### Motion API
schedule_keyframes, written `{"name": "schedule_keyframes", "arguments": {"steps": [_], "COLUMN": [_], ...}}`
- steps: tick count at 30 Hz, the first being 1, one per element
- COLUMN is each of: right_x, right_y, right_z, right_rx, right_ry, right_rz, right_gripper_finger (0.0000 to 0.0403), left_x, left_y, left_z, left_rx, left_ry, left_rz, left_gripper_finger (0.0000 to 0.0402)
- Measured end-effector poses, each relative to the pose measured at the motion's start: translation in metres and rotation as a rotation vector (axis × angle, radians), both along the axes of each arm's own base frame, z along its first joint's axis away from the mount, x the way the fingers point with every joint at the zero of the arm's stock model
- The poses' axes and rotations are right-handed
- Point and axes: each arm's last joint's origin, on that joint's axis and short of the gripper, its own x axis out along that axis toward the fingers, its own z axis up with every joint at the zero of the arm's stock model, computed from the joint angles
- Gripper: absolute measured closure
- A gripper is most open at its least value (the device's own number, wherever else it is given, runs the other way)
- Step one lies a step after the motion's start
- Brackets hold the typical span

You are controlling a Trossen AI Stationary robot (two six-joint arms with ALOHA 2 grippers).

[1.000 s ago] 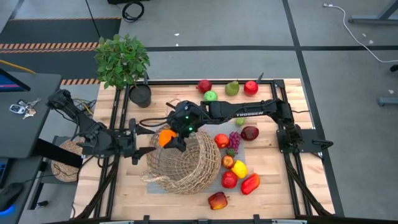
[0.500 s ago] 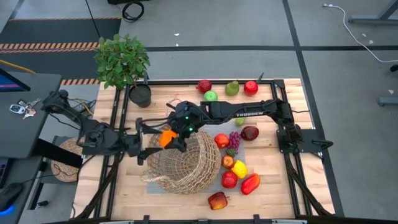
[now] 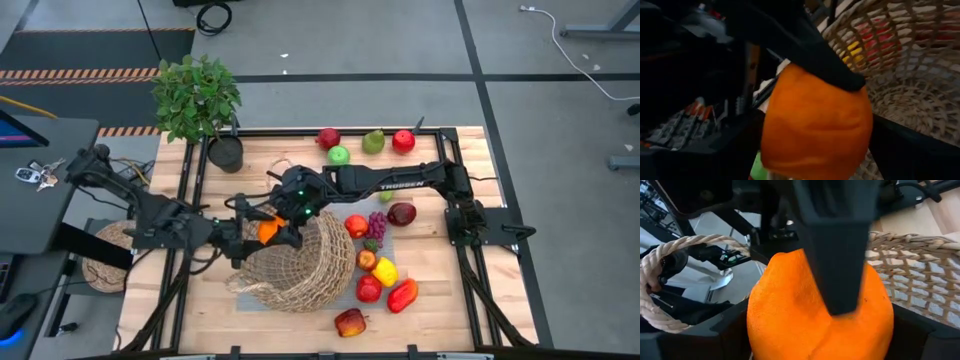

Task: Build produce basket
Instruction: Put the orange into the brown basket

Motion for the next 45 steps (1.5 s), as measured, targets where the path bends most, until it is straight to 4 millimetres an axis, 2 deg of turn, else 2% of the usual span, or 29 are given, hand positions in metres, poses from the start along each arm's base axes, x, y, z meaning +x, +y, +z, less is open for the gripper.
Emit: {"name": "schedule_keyframes", "arguments": {"steps": [7, 18, 24, 32, 38, 45], "right_x": [0.000, -0.001, -0.001, -0.001, -0.006, -0.019], "right_y": [0.002, 0.002, 0.001, -0.004, -0.010, -0.011], "right_z": [0.000, 0.000, 0.000, 0.001, 0.008, 0.026], "right_rx": [0.001, 0.005, 0.021, 0.023, 0.028, 0.011], "right_ry": [0.003, 0.006, -0.002, -0.010, -0.012, -0.024], "right_rz": [0.006, 0.008, 0.051, 0.070, 0.058, 0.060], "right_gripper_finger": [0.0065, 0.0065, 0.0053, 0.0006, 0.0010, 0.0011], "left_x": [0.010, 0.011, 0.012, 0.012, 0.011, 0.009], "left_y": [-0.005, -0.006, -0.006, -0.007, -0.008, -0.011], "left_z": [-0.003, -0.002, -0.001, -0.001, -0.001, -0.001], "left_rx": [0.058, 0.058, 0.030, 0.020, 0.023, 0.023], "left_ry": [0.035, 0.023, 0.011, 0.009, 0.009, 0.007], "left_rz": [-0.014, -0.020, -0.014, -0.019, -0.021, -0.038], "left_gripper_finger": [0.0069, 0.0144, 0.0135, 0.0141, 0.0133, 0.0138]}}
